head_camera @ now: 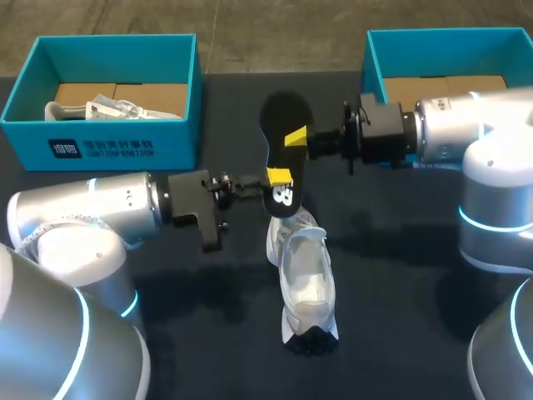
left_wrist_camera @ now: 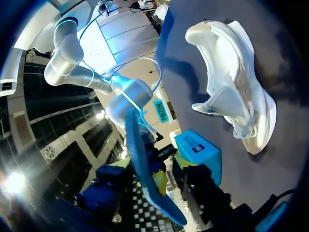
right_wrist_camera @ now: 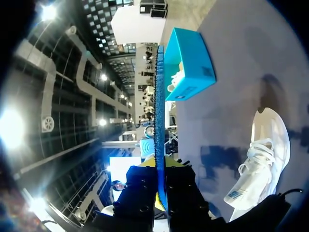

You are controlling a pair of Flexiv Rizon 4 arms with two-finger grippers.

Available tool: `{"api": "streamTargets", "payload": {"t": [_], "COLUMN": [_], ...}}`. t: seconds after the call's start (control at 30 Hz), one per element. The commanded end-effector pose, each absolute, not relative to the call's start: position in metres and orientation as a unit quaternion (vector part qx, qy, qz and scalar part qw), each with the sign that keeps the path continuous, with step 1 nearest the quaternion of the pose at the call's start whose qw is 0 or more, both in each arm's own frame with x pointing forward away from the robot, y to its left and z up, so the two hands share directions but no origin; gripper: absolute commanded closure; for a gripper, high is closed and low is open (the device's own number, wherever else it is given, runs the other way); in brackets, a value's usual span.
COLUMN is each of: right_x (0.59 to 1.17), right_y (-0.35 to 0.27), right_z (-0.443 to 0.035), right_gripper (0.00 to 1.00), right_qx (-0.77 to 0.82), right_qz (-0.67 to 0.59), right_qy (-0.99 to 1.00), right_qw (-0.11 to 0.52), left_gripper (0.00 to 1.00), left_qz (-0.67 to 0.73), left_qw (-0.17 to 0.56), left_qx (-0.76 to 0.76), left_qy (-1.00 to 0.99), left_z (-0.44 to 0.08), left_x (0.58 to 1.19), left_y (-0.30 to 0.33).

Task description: Take the shoe out of the shoebox, open the shoe tongue, remove and reinsert the insole, then place the shoe into the shoebox

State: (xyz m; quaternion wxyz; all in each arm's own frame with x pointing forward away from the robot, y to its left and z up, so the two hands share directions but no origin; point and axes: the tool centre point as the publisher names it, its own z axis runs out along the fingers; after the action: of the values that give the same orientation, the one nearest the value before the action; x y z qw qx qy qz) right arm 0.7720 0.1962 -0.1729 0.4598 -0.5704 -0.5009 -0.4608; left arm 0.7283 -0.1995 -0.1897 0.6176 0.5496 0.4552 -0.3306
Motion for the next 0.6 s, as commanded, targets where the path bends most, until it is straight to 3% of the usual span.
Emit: {"api": "streamTargets", "payload": {"t": [0.03,0.2,0.43,0.6], "right_x": [0.767,0.764,0.763,0.764], "right_y": [0.192,0.190,0.191,0.192], "right_z": [-0.180,-0.190,-0.196,-0.199], "right_gripper": [1.00,1.00,1.00,1.00], "right_qx": [-0.572,-0.567,-0.564,-0.569], "right_qz": [-0.460,-0.459,-0.454,-0.448], "right_qy": [-0.501,-0.507,-0.515,-0.513], "right_qw": [0.459,0.460,0.460,0.461], "left_gripper": [0.00,0.00,0.00,0.00], "left_qz": [-0.331,-0.330,-0.335,-0.258], "left_qw": [0.580,0.541,0.431,0.358], "left_qx": [0.570,0.593,0.638,0.694], "left_qy": [0.479,0.497,0.543,0.569], "left_z": [-0.176,-0.165,-0.147,-0.134], "left_x": [0.721,0.722,0.733,0.748], "left_y": [-0.172,-0.149,-0.126,-0.111]}}
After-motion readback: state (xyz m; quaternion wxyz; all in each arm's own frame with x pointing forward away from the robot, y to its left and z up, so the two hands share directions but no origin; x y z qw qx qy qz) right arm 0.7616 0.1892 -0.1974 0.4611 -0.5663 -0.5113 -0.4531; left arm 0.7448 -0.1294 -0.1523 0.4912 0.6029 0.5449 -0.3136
